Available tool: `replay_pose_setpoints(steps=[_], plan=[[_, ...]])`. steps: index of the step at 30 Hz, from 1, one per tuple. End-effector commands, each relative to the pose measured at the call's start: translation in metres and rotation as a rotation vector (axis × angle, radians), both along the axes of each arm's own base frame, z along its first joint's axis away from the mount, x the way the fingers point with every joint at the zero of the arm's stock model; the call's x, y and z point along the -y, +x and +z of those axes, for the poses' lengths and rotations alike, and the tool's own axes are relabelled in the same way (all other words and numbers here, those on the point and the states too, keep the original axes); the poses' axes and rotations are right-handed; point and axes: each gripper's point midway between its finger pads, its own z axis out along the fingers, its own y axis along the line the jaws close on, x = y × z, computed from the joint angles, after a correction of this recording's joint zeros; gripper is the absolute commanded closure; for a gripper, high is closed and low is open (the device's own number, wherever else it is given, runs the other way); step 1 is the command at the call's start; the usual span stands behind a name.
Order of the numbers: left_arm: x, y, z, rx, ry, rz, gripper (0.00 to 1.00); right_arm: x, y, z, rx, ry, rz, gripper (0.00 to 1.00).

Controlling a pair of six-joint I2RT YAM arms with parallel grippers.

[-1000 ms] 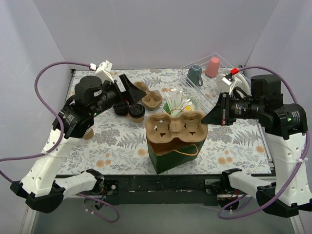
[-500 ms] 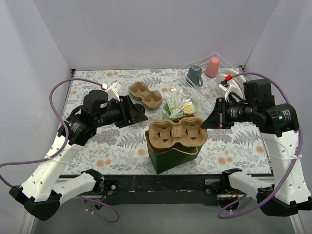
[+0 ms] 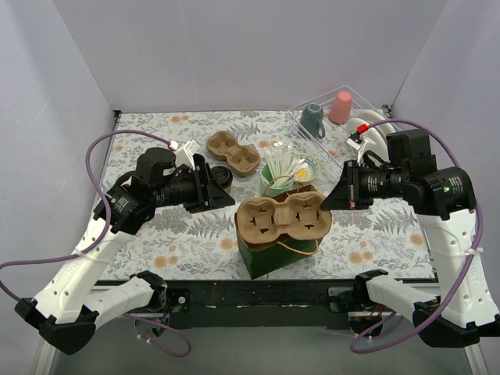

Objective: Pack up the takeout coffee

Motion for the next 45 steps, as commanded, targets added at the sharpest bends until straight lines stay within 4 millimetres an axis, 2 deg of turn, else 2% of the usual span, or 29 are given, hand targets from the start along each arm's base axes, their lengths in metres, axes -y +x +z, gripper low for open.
replay_pose_setpoints(steps=[1, 8, 12, 21, 33, 37, 44, 45], plan=[[-0.002, -0.008, -0.011, -0.025, 0.018, -0.03, 0.53, -0.006, -0.008, 0.002, -0.001, 0.031, 0.044, 0.99], [0.0, -0.012, -0.015, -0.031, 0.012, -0.054, 0.5, -0.009, -0.014, -0.008, -0.03, 0.005, 0.06, 0.99], [0.003, -0.015, -0.013, -0.033, 0.003, -0.087, 0.5, -0.009, -0.009, -0.011, -0.041, -0.019, 0.034, 0.99], [-0.007, -0.024, -0.01, -0.001, 0.048, -0.112, 0.51, -0.009, 0.004, -0.002, -0.036, -0.029, -0.027, 0.99], [-0.008, -0.032, -0.011, -0.043, 0.037, -0.116, 0.57, -0.009, 0.005, 0.002, -0.038, -0.022, -0.038, 0.99], [-0.005, -0.032, -0.013, -0.06, 0.035, -0.13, 0.61, -0.01, 0.005, 0.005, -0.032, -0.018, -0.037, 0.99], [-0.002, -0.03, -0.013, -0.064, 0.034, -0.143, 0.79, -0.011, 0.003, 0.006, -0.031, -0.009, -0.02, 0.99], [-0.001, -0.028, -0.014, -0.064, 0.035, -0.144, 0.85, -0.011, 0.003, 0.007, -0.032, -0.007, -0.019, 0.99]])
